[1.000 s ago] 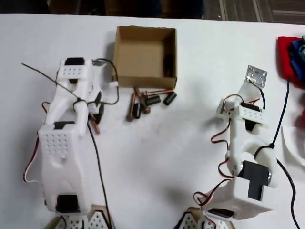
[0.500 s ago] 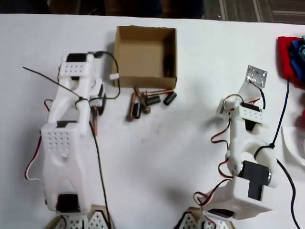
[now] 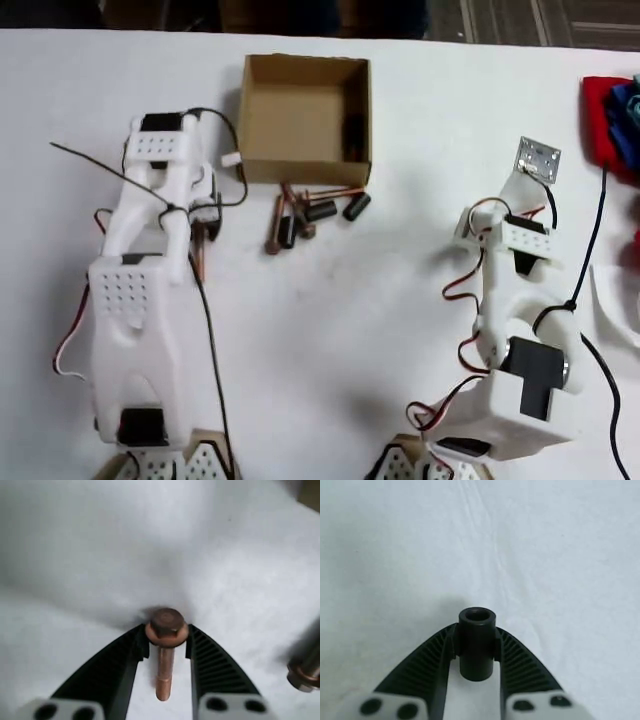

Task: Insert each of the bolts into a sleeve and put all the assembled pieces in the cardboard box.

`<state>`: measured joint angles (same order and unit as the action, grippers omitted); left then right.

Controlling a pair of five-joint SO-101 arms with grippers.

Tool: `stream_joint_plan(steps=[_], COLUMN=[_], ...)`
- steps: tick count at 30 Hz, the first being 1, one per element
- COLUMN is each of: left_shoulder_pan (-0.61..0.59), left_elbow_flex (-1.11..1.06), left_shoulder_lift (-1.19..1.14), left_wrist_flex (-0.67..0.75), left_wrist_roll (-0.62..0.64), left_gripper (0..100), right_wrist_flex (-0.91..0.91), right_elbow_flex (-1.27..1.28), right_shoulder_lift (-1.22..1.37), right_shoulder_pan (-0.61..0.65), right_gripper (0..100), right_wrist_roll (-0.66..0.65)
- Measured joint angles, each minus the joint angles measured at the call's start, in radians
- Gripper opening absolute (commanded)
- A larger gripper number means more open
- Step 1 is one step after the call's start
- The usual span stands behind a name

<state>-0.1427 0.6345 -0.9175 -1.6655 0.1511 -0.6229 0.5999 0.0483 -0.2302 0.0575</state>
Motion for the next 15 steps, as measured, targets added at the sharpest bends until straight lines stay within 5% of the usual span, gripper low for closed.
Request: stream_joint_plan(steps=[15], left_shoulder_pan=[0.014], left_elbow_flex=[0.092], left_shoulder_lift=[-0.017], left_wrist_flex=[-0.095], left_wrist_roll=[-0.229], left_gripper=[2], right_wrist_flex=[0.0], right_elbow_flex=[0.0], right_shoulder_lift=[0.0], right_shoulder_pan=[0.0], right_gripper=[2.2], right_wrist_roll=[0.0])
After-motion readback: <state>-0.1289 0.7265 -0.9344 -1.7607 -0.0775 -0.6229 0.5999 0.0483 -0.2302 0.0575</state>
